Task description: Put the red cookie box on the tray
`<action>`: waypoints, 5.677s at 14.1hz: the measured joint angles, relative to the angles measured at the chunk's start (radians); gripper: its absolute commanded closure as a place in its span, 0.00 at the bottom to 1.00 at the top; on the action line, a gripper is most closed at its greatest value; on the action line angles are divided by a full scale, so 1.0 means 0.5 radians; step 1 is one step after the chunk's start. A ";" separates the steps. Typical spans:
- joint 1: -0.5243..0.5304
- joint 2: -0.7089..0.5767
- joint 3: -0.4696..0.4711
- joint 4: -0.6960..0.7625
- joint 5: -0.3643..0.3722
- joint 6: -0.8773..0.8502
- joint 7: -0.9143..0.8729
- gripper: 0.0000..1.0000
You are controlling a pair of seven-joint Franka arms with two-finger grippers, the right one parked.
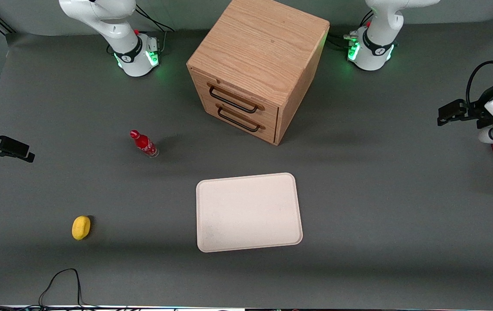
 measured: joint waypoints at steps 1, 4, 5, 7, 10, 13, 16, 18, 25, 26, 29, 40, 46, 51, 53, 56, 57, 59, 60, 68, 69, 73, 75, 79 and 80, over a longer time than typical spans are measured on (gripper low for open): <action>0.002 0.000 0.001 0.000 0.000 -0.003 0.000 0.00; 0.002 0.000 0.002 0.000 0.000 -0.013 0.000 0.00; 0.005 0.001 0.003 -0.001 0.000 -0.014 0.000 0.00; 0.067 0.005 0.007 -0.001 0.006 -0.014 -0.002 0.00; 0.327 0.060 0.021 0.052 0.039 -0.011 0.108 0.00; 0.686 0.224 0.036 0.226 0.074 -0.007 0.443 0.00; 1.035 0.455 0.040 0.430 0.116 0.016 0.808 0.00; 1.254 0.596 0.042 0.550 0.137 0.047 1.021 0.00; 1.479 0.728 0.011 0.500 0.193 0.414 1.144 0.00; 1.475 0.741 0.005 0.404 0.194 0.533 1.128 0.00; 1.470 0.789 -0.002 0.110 0.194 0.891 1.042 0.00; 1.398 1.187 -0.023 -0.061 0.193 1.440 0.998 0.25; 1.390 1.189 -0.023 0.040 0.208 1.431 1.040 1.00; 1.380 1.196 -0.023 0.041 0.206 1.419 1.038 1.00; 1.377 1.196 -0.023 0.041 0.206 1.416 1.036 1.00; 1.367 1.195 -0.022 0.045 0.207 1.410 1.036 1.00; 1.360 1.195 -0.024 0.054 0.207 1.398 1.036 1.00; 1.339 1.181 -0.025 0.158 0.207 1.231 1.036 1.00; 1.328 1.152 -0.025 0.248 0.207 1.093 1.036 1.00; 1.308 0.835 -0.021 1.107 0.303 0.000 1.036 1.00; 1.308 0.825 -0.024 1.160 0.303 -0.060 1.036 1.00; 1.112 0.822 -0.049 1.265 0.298 -0.250 1.012 1.00; 0.862 0.823 -0.055 1.304 0.298 -0.384 0.834 1.00; 0.289 0.822 -0.070 1.375 0.290 -0.524 0.350 1.00; 0.155 0.823 -0.077 1.378 0.270 -0.524 0.225 1.00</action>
